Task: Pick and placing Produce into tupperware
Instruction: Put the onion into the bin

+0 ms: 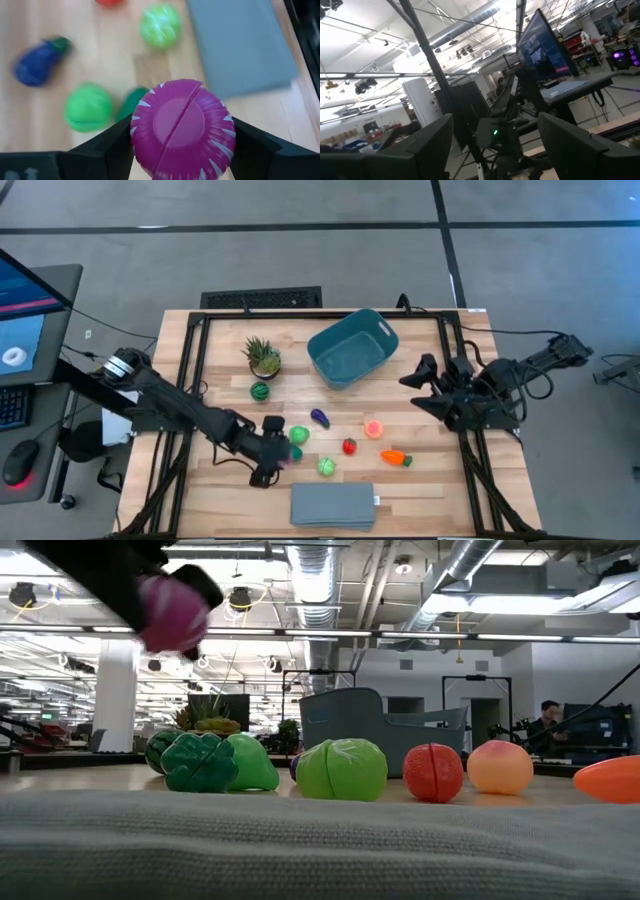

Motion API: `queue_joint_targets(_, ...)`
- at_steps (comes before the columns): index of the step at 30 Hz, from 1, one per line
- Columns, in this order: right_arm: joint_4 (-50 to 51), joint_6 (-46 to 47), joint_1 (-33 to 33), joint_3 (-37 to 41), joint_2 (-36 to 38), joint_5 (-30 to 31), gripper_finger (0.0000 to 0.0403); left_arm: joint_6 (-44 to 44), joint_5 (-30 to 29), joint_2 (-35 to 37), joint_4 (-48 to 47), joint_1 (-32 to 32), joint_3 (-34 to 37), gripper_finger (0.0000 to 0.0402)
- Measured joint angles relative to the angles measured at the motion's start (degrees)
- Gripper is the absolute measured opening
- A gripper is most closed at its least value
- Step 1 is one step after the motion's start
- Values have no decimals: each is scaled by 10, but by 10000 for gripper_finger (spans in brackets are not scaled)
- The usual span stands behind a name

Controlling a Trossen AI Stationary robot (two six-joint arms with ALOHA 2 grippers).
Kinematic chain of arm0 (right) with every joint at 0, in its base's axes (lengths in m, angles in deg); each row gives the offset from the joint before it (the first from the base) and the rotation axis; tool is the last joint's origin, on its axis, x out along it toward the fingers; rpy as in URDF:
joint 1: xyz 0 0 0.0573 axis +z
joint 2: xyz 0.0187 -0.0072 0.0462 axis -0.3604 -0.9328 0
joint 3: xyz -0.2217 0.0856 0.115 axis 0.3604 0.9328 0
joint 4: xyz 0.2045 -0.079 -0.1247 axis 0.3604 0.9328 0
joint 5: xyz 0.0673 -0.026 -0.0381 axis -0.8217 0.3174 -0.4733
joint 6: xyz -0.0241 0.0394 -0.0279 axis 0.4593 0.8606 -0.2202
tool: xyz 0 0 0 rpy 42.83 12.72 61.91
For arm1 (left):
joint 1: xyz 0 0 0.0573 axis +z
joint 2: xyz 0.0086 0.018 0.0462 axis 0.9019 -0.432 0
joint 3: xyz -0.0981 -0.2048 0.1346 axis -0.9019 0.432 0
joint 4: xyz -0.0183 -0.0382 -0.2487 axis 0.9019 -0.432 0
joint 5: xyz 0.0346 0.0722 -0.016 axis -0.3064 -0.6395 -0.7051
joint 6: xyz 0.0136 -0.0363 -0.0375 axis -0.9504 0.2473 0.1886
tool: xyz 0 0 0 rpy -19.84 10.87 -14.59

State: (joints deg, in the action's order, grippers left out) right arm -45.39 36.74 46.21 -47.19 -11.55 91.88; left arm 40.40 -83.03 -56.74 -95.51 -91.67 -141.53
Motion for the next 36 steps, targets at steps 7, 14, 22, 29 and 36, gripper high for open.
queue_joint_targets(7,0,-5,18,0,0,1,313,1,-60,37,42,33,0,243)
queue_joint_targets(14,0,-22,32,0,17,8,313,-20,-111,47,92,66,0,242)
queue_joint_targets(22,9,-41,50,0,47,18,313,-66,-150,47,181,125,0,242)
queue_joint_targets(29,34,-41,63,0,52,19,313,-100,-145,47,238,208,0,242)
queue_joint_targets(36,35,-41,72,0,52,22,313,-111,-101,46,262,298,0,242)
